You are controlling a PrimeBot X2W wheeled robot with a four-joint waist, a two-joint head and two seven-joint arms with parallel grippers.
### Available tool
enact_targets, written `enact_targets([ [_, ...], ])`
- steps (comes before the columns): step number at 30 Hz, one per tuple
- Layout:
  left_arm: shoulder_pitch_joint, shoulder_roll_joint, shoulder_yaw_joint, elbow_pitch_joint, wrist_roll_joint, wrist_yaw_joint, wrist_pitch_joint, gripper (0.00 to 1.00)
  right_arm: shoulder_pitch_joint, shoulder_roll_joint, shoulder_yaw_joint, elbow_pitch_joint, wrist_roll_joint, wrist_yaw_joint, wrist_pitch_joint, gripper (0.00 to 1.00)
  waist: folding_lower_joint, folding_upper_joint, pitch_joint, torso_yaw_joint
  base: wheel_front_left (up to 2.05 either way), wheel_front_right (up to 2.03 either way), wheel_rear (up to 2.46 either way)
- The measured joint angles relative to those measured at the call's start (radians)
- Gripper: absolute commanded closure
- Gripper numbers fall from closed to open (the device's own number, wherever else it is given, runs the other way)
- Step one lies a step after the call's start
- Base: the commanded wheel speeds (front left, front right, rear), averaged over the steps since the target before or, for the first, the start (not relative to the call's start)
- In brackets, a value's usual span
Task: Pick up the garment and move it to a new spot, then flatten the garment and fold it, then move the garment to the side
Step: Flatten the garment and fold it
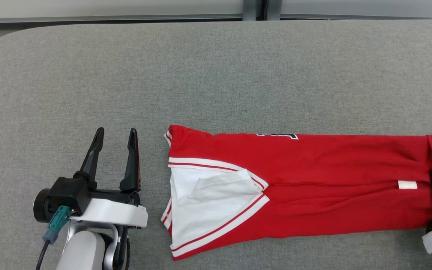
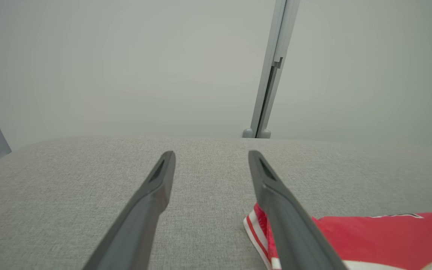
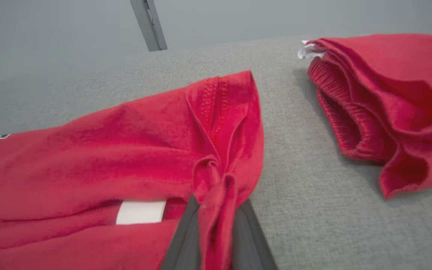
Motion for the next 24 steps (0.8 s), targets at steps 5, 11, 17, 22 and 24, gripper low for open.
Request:
enact_targets([
  [5,0.016,-0.002,0.006,0.003,0.000,0.000,0.000,0.00,-0.011,-0.004,0.016,-0.136,-0.023,-0.001,0.013,1.00,0.0000,0.0000,-0.030,-0.007,0.00,0.00,0.00],
  [11,0.028,-0.003,0.006,0.008,0.003,-0.003,0.000,0.00,-0.040,0.070,0.142,-0.360,-0.058,-0.001,0.139,1.00,0.0000,0.0000,-0.067,-0.016,0.00,0.00,0.00],
  [17,0.029,-0.004,0.002,0.014,0.007,-0.007,0.000,0.00,-0.116,0.191,0.388,-0.382,-0.039,-0.001,0.200,1.00,0.0000,0.0000,-0.078,-0.001,0.00,0.00,0.00],
  [22,0.023,-0.005,-0.017,0.027,0.001,-0.009,0.000,0.00,-0.199,0.282,0.555,-0.242,-0.007,-0.001,0.183,1.00,0.0000,0.0000,-0.075,0.031,0.00,0.00,0.00],
  [24,0.018,-0.005,-0.028,0.033,-0.002,-0.009,0.000,0.00,-0.226,0.297,0.598,-0.175,0.007,-0.001,0.168,1.00,0.0000,0.0000,-0.071,0.048,0.00,0.00,0.00],
])
